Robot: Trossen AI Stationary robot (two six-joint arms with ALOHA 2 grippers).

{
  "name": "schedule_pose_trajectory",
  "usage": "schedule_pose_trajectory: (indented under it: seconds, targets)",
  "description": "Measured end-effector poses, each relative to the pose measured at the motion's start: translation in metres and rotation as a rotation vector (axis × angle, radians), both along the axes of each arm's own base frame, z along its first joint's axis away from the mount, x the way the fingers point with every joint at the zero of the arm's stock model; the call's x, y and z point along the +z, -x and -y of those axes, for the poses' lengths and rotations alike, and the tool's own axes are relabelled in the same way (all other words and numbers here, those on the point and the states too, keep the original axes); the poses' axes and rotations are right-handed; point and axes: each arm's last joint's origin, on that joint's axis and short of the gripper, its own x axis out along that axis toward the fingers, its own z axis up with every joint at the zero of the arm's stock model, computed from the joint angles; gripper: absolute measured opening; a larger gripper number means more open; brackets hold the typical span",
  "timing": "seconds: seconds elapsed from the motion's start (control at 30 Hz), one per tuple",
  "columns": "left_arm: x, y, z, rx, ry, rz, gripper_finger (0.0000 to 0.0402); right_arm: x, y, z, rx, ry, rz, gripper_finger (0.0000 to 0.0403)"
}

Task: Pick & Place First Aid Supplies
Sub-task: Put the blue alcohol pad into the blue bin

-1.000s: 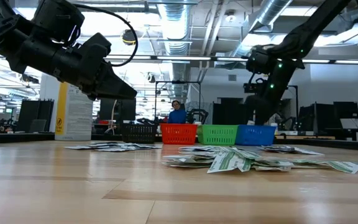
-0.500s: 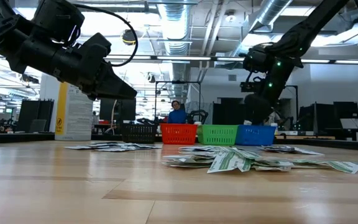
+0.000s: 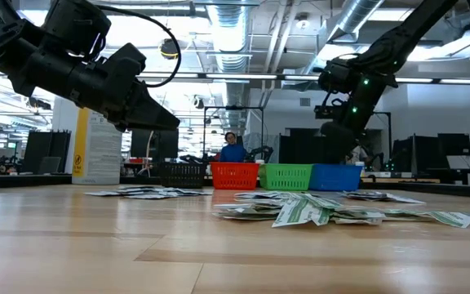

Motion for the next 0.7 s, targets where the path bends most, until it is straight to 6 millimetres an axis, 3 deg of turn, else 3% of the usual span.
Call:
schedule_pose_trajectory:
  seconds: [0.17,0.33,0.7]
  targets:
    - [0.0,0.0,0.0,0.0,0.0,0.0,0.0134,0.019,0.0,-0.011,0.029,0.043,0.054,0.0117]
    - [0.0,0.0,0.0,0.002,0.007,0.002,0.0134,0.031,0.001,-0.042,0.136,0.083,0.102,0.0114]
    - [0.002,0.0,-0.001,0.031,0.002,0.023,0.0134,0.005,0.029,-0.121,0.405,0.029,0.125,0.0112]
